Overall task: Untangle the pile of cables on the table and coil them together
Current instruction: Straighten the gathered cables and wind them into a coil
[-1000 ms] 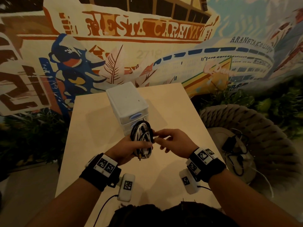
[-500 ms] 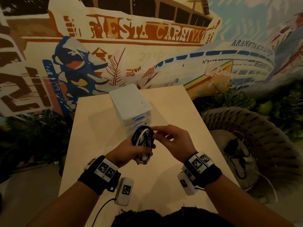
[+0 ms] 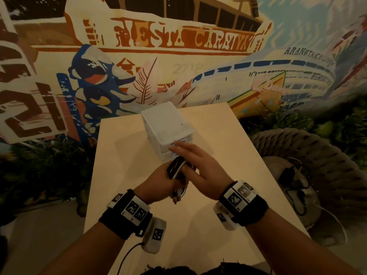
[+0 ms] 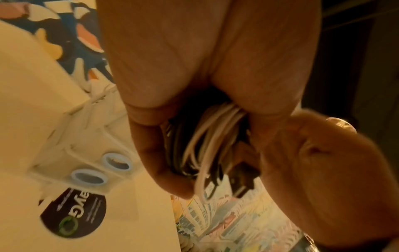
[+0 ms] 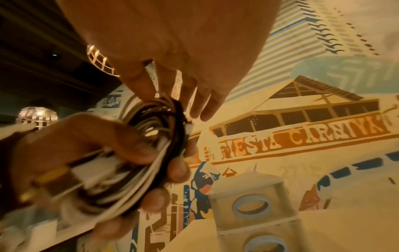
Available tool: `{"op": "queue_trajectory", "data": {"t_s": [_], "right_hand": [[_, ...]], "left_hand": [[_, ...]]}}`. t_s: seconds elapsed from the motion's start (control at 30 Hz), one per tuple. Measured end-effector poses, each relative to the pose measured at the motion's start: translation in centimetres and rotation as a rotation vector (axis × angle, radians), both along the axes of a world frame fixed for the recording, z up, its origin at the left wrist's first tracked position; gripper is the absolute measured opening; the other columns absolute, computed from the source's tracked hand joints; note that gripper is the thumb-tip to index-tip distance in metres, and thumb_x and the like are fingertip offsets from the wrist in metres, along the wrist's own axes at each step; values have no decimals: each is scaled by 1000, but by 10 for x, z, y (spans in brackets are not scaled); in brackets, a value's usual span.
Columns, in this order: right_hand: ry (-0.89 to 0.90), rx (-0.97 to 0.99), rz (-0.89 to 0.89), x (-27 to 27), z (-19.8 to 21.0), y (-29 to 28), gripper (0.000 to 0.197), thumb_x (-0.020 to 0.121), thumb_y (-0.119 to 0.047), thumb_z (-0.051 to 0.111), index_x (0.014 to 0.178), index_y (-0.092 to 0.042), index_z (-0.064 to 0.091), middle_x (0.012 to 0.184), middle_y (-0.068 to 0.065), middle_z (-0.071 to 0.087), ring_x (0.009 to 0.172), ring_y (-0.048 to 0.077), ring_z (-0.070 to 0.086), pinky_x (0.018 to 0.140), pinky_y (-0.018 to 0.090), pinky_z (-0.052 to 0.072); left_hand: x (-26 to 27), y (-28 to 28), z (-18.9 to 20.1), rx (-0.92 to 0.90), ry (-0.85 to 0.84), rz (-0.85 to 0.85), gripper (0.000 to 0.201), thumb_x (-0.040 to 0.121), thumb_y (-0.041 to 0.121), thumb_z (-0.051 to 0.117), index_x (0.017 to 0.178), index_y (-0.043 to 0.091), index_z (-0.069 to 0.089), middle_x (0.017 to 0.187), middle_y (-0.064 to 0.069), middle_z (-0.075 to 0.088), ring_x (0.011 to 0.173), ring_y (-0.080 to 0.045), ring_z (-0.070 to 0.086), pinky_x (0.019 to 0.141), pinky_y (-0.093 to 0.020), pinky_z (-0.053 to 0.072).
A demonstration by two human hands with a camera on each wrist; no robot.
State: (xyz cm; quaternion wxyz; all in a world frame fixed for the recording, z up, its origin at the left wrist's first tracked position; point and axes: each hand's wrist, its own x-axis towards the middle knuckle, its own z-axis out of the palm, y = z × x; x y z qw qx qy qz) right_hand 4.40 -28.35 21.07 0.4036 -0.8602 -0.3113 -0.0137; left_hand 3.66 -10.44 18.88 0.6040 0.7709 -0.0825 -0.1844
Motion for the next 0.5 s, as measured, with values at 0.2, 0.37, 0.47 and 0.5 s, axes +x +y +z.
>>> {"op": "queue_trajectory", "data": {"t_s": [0.2,0.37,0.47,0.5], "right_hand": [[78,3,-21,4,-11,14,46,104,-29,38,149,-27,42,149,-7,45,138,9,41,112,35,38],[25,-34,-37,20,-22,12,36,105,-35,43,139,-27,54,138,-9,55,126,11,52,102,39,48],[0,-32,-23,37,-25,10,37,102,-38,49,137,-29,56,136,-8,58,122,12,56,98,39,51],[9,-3,-33,43,-25,6,40,101,-41,51,140,-31,54,137,-8,58,123,11,56,100,37,51]], "left_hand": [[11,3,6,25,21,-67,16,89,12,69,105,9,65,85,-16,71,73,-18,65,64,-32,53],[23,3,-6,-93,119,-38,48,76,18,74,122,8,63,113,-22,71,103,-35,70,86,-44,58],[36,0,-9,-86,132,-7,51,70,26,76,119,20,66,115,-13,73,109,-33,69,93,-48,57],[43,-1,-7,-40,96,-11,47,75,24,76,121,25,66,114,-8,74,108,-28,71,93,-45,59]]}}
